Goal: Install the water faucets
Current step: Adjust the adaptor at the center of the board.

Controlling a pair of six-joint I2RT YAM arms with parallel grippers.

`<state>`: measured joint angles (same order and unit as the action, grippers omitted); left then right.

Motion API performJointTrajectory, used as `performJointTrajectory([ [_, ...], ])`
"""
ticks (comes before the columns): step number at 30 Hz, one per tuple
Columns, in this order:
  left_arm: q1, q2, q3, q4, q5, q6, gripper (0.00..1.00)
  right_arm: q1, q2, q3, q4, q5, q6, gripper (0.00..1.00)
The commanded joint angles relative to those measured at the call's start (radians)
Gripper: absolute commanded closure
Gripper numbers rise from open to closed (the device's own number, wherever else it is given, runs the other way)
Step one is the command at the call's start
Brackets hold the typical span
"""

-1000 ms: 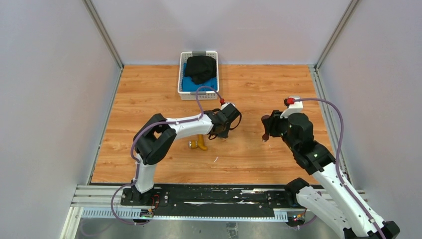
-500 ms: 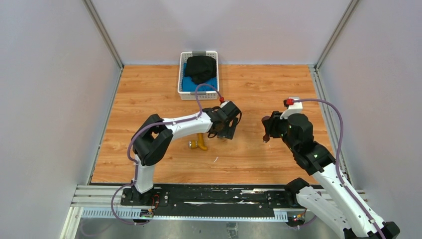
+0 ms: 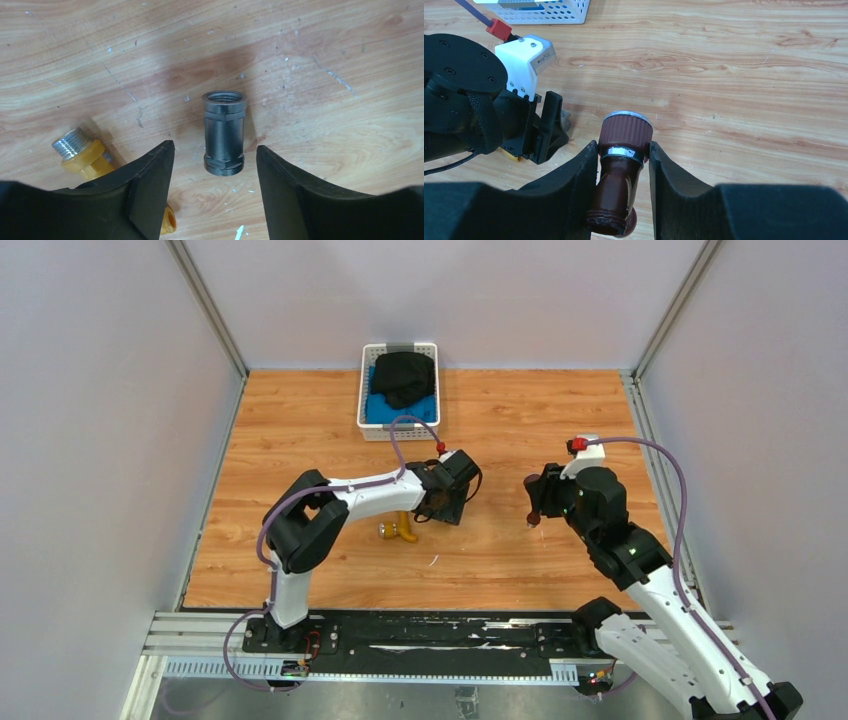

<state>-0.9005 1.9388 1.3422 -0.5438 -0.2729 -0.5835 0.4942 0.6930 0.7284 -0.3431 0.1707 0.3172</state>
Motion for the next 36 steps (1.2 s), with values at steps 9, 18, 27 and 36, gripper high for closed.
performJointTrajectory([
  [9, -0.007, 0.041, 0.02, 0.002, -0.054, 0.109, 0.59, -0.014, 0.006, 0.008, -0.022, -0.05, -0.007, 1.0],
  [18, 0.016, 0.046, 0.134, -0.105, 0.029, 0.38, 0.7, -0.014, -0.014, 0.004, -0.033, -0.056, -0.016, 1.0],
  [27, 0.056, 0.021, 0.19, -0.172, -0.129, 0.485, 0.05, -0.016, -0.033, 0.011, -0.051, -0.038, -0.024, 1.0],
  [36, 0.055, -0.097, 0.162, -0.149, 0.007, -0.173, 0.14, -0.016, -0.02, 0.015, -0.045, -0.044, -0.023, 1.0],
])
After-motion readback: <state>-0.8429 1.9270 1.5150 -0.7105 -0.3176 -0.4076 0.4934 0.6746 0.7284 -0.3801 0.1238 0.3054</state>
